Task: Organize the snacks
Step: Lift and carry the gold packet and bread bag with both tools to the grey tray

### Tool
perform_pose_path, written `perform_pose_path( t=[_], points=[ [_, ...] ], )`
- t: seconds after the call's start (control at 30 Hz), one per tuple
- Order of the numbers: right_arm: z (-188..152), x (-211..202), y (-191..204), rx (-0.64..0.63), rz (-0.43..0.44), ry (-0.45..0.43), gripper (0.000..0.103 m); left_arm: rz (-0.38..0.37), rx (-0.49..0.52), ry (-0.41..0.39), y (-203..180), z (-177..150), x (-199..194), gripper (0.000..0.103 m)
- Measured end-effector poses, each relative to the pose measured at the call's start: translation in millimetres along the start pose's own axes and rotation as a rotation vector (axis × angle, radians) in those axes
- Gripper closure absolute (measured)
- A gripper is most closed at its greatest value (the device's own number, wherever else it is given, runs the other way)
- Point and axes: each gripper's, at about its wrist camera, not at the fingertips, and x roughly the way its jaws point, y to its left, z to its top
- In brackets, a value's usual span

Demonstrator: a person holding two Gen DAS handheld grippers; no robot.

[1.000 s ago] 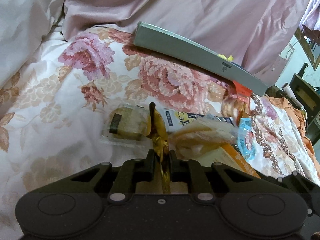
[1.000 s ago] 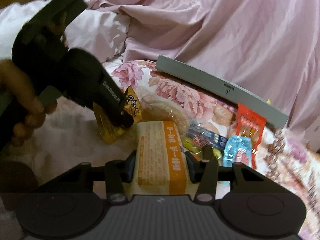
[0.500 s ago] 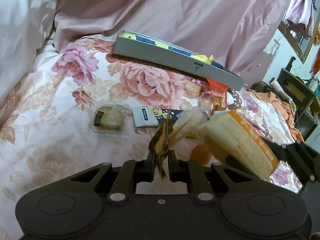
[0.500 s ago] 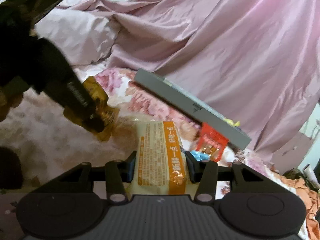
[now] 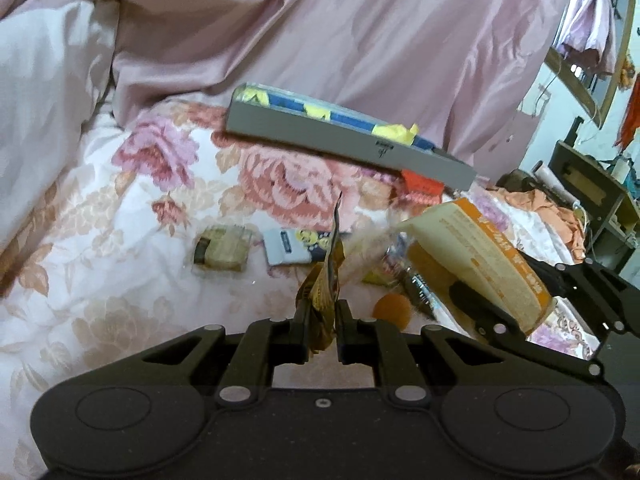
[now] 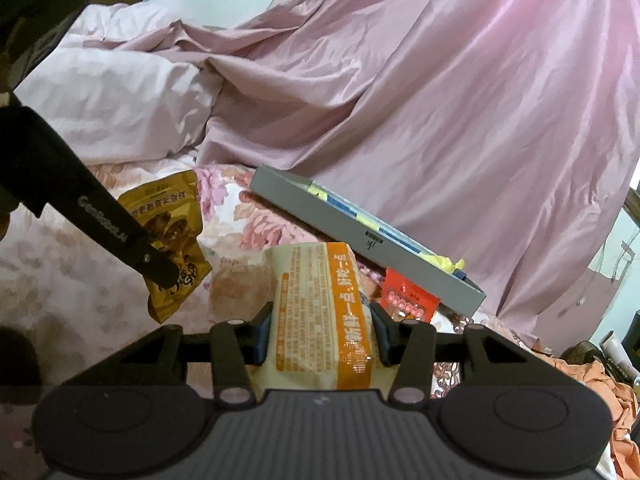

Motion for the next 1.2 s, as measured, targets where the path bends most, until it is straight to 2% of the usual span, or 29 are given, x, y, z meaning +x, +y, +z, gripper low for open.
perform_pose_path(
  t=[0.27,0.53,0.8,0.93,1.03,1.2],
  points=[
    [7,-8,-10,0.038,-0.039,-0.072,0.051,-0.022,-0.014,-0.074,-12,19,-19,0.091],
    [20,8,-35,0.061,-0.062,-0.118,0.051,-0.035,-0.004,-0.144,-26,64,-10,0.091],
    [34,66,-78,0.049,-0.073,-0.180,0.050,-0.032,-0.024,-0.188,-47,123,35,0.091],
    [39,97,-105,0.110,-0.102,-0.211,0.050,-0.026,-0.043,-0.211,-58,156,70,0.091],
    [39,120,-129,0.213,-0.125,-0.224,0.050,-0.024,-0.040,-0.229,-66,178,98,0.091],
    [20,146,-156,0.303,-0.156,-0.268,0.050,-0.029,-0.021,-0.230,-78,199,142,0.091]
  ],
)
